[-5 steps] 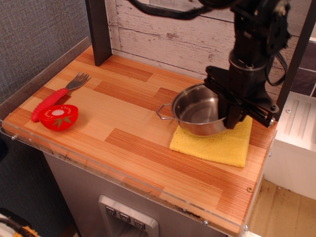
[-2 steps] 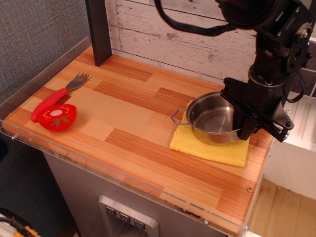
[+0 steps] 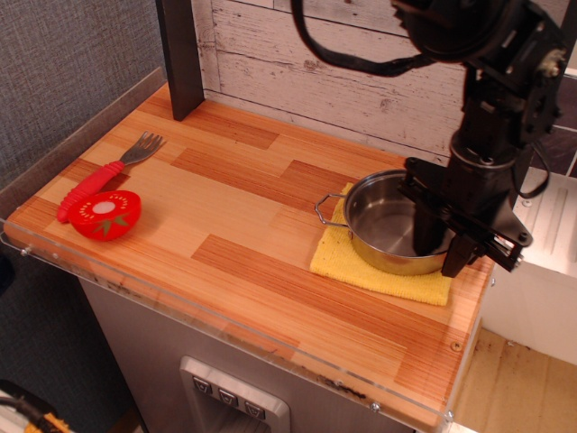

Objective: Move bowl onto towel

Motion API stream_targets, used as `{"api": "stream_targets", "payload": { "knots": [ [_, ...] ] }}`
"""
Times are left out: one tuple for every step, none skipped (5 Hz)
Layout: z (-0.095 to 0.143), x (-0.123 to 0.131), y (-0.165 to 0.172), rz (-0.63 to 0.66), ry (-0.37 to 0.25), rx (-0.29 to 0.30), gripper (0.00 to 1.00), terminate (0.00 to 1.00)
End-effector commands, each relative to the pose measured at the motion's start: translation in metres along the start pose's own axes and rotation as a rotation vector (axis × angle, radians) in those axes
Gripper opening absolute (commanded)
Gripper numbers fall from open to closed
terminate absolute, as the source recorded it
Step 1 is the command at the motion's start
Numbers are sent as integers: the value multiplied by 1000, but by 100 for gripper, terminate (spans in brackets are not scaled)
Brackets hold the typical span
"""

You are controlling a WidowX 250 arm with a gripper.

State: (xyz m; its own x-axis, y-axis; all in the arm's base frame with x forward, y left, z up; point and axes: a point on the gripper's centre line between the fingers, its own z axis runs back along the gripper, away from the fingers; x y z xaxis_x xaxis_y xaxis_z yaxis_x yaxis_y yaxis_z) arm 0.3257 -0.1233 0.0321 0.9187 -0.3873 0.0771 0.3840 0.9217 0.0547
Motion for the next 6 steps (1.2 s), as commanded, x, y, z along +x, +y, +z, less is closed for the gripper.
{"api": "stream_targets", "payload": {
  "knots": [
    [55, -13, 31, 57, -115, -112, 100, 0],
    [83, -36, 76, 175, -127, -107, 100, 0],
    [93, -60, 118, 292, -100, -52, 100, 0],
    [85, -75, 136, 330, -33, 11, 100, 0],
    [71, -93, 145, 301, 8, 27, 100, 0],
    [71, -99, 148, 290, -3, 10, 100, 0]
  ]
}}
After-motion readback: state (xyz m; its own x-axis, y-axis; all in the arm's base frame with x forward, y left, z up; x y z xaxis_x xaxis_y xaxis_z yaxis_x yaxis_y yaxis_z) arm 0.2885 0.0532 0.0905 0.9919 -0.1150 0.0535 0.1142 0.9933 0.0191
